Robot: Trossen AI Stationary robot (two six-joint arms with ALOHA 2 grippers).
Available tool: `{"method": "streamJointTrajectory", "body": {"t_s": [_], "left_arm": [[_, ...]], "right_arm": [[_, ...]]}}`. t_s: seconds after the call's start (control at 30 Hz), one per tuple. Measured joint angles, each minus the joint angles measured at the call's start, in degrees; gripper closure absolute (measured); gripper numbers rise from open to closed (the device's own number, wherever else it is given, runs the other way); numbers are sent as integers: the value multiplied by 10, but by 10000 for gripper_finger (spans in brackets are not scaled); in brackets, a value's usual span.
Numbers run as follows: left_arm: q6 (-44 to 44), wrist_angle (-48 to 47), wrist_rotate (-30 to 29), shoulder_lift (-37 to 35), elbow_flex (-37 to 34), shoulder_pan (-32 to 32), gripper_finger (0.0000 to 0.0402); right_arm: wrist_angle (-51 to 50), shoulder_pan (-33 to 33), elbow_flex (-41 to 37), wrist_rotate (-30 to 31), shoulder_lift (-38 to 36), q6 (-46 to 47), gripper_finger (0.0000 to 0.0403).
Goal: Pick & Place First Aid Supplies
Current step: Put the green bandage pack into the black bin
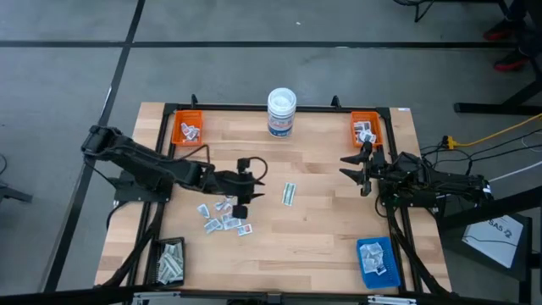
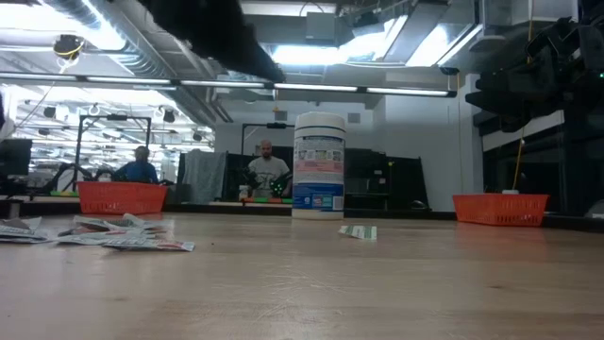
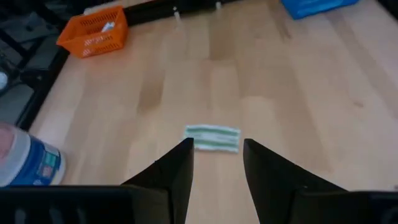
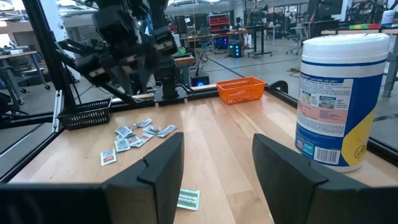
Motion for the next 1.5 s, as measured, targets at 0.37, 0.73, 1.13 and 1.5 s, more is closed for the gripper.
{"method": "streamJointTrajectory", "body": {"t_s": [0.37,0.73,1.13,1.5], "left_arm": [[39,59,81,116,0,63,272],[137,214,166,240,0,97,272],[142,324,235,295,0,98,272],[142,220,218,387,111,97,272]], "right_arm": [[0,0,0,0,0,0,212],[0,0,0,0,0,0,212],[0,0,0,0,0,0,212],[0,0,0,0,0,0,212]]}}
